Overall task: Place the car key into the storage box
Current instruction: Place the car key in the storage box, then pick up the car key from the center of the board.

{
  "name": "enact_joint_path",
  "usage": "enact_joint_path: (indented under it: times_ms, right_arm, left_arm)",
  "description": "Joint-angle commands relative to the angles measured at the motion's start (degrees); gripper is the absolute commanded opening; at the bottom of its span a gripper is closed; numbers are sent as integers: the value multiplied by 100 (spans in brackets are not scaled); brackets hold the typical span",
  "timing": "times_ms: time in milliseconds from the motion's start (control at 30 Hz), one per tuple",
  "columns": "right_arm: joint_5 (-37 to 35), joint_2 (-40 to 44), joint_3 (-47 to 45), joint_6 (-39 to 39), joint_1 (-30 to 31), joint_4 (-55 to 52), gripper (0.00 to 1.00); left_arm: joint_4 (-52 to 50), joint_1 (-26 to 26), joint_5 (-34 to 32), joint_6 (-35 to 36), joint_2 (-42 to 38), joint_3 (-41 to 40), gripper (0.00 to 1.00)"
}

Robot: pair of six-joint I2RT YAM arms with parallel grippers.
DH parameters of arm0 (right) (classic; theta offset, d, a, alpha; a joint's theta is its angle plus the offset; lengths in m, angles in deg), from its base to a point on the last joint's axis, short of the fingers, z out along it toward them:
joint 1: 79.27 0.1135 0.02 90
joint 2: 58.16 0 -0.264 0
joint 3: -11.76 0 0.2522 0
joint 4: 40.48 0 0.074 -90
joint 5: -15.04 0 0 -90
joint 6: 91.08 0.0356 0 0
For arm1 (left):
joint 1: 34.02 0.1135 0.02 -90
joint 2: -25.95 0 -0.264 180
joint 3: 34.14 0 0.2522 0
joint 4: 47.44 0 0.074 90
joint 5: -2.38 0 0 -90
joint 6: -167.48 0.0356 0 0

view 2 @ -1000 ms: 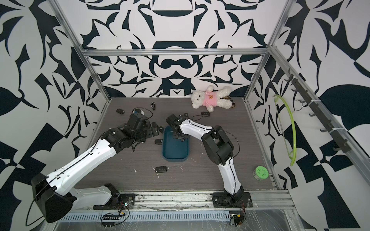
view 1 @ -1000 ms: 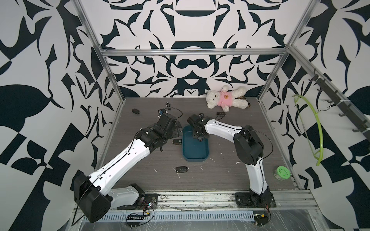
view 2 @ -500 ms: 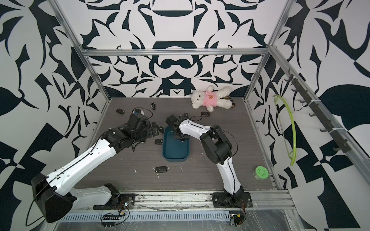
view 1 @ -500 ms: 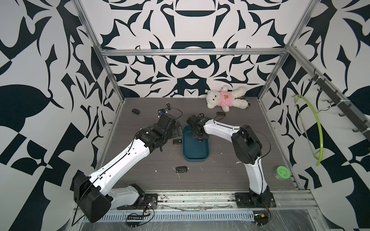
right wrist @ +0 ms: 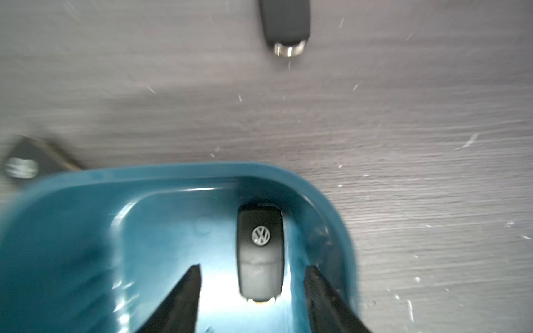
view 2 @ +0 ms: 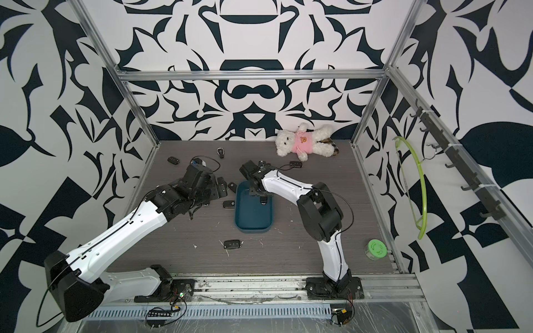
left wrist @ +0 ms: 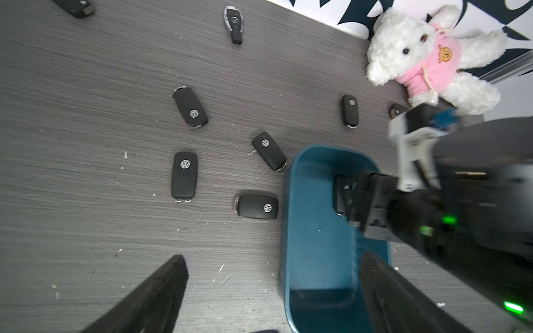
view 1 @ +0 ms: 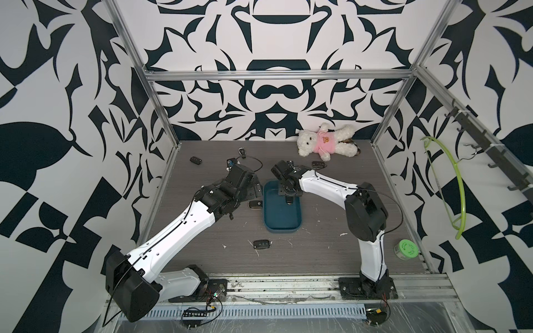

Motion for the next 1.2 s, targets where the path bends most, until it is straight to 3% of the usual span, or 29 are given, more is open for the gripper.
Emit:
enact_joint_path:
  times_ms: [0, 100, 133, 167, 400, 500, 867, 1167]
  right_arm:
    - [3, 469, -82, -44, 50, 98, 67]
    - [46, 738, -204, -81, 79, 172, 83]
    - [58, 843, -265, -92, 88, 210, 96]
    - [69, 952, -335, -92, 89, 245, 99]
    - [30, 1598, -758, -74, 97, 319, 99]
    - [-57, 1896, -908, -77, 97, 300, 99]
    - [-196, 3170, -1593, -151, 94, 384, 99]
    - [-275, 3696, -2002, 2, 95, 357, 99]
  left_arm:
    - [-178, 17, -158, 90, -219, -235, 99]
    - [-246, 15, -104, 189, -376, -411, 99]
    - [-297, 22, -45, 247, -440, -463, 99]
    - [-338, 22, 45, 294, -491, -504, 99]
    - [-436, 15, 772, 307, -802, -1037, 100]
    - [-375, -126, 994, 308, -804, -1323, 96]
    - [-308, -1813, 552, 159, 148, -1630, 90]
    - [-164, -2584, 521, 284, 980, -1868, 89]
